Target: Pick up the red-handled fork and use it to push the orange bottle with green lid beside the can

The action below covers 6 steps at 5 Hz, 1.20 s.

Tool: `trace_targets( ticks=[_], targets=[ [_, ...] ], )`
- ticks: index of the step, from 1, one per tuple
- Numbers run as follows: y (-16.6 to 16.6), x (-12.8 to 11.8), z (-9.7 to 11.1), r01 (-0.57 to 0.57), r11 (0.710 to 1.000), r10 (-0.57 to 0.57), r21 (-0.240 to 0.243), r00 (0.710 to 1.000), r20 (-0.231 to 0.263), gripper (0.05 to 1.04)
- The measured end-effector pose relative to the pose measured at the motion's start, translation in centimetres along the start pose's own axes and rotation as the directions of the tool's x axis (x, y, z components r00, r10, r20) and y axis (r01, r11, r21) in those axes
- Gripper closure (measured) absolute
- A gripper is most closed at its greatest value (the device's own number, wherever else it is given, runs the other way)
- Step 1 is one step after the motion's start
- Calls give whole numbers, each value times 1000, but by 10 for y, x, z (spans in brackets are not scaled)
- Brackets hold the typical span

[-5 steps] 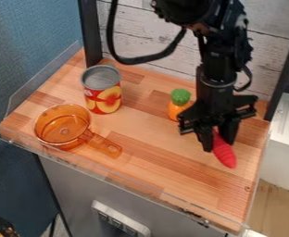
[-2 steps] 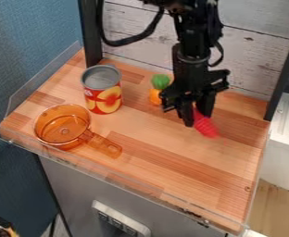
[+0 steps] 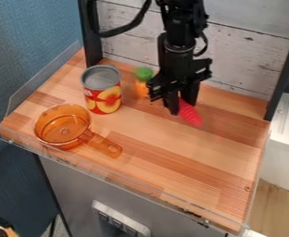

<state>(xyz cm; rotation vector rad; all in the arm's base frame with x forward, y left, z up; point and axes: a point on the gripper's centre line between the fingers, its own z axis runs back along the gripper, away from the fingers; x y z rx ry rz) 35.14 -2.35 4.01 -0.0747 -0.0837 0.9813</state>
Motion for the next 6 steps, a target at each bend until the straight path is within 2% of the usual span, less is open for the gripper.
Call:
trace_targets(
  ticks=[2,3,4,5,6],
  targets=[
    [3,19,2,-35,999,34,16,999,28,706],
    [2,16,2,-24,1000,24,19,999,24,706],
    [-5,-13,-6,53,998,-53,21,998,-18,706],
    [-5,-27,-11,98,995,-97,29,995,-25,706],
    [-8,-41,-14,162,986,-162,44,987,-8,705]
  ],
)
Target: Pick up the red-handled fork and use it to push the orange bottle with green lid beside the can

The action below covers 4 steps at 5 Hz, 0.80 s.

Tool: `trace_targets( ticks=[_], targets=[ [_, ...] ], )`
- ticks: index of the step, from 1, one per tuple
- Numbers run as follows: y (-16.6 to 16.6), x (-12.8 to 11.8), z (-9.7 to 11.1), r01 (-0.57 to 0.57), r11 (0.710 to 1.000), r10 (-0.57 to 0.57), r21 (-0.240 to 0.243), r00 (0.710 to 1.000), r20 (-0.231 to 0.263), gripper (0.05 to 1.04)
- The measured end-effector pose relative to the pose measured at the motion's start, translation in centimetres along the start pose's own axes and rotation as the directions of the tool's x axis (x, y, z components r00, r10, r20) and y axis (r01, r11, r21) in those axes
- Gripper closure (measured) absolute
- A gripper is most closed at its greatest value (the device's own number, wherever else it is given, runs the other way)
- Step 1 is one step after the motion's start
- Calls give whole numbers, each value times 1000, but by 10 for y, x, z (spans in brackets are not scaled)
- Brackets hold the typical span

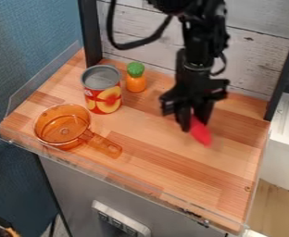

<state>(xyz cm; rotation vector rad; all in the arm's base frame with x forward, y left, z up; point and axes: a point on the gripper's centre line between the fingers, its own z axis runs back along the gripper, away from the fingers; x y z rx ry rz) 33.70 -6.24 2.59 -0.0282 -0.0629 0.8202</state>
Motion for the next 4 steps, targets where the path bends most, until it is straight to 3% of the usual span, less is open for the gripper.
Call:
trace_targets(
  ticks=[1,3,4],
  targets=[
    [-3,-2,-1,33,999,-34,10,999,35,706],
    [3,-3,-18,62,995,-67,84,996,62,706],
    [7,-2,-22,59,991,-67,119,996,67,635]
  ],
)
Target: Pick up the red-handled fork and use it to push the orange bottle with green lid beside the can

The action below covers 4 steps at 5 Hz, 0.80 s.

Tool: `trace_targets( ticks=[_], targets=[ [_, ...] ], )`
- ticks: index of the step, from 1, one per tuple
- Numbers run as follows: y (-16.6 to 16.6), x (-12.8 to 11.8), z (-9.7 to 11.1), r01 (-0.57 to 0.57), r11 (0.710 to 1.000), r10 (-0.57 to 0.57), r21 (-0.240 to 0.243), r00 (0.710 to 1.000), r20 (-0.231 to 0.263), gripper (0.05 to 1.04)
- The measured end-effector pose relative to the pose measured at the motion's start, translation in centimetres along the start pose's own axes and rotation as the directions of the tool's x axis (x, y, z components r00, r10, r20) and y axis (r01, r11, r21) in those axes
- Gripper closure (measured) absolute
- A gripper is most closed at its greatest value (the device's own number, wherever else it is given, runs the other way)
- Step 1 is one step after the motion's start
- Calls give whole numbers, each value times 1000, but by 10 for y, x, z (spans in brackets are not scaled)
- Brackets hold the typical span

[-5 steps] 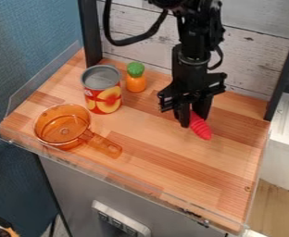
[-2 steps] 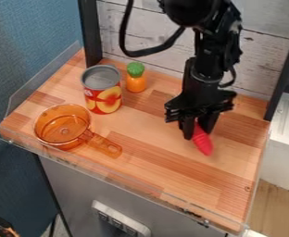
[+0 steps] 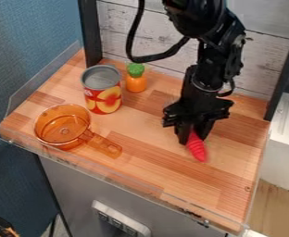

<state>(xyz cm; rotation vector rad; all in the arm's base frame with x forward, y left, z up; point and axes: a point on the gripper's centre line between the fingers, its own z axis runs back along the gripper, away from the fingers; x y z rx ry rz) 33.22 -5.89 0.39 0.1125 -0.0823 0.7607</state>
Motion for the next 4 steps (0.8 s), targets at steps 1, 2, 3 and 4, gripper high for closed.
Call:
trace_targets(
  ticks=[1,2,3,4],
  targets=[
    [1,-2,-1,14,1000,-13,16,1000,-19,318],
    [1,-5,0,29,999,-28,34,1000,-13,87],
    [-1,-4,15,60,998,-60,4,998,2,77],
    [-3,3,51,70,996,-66,-49,994,82,83]
  ],
)
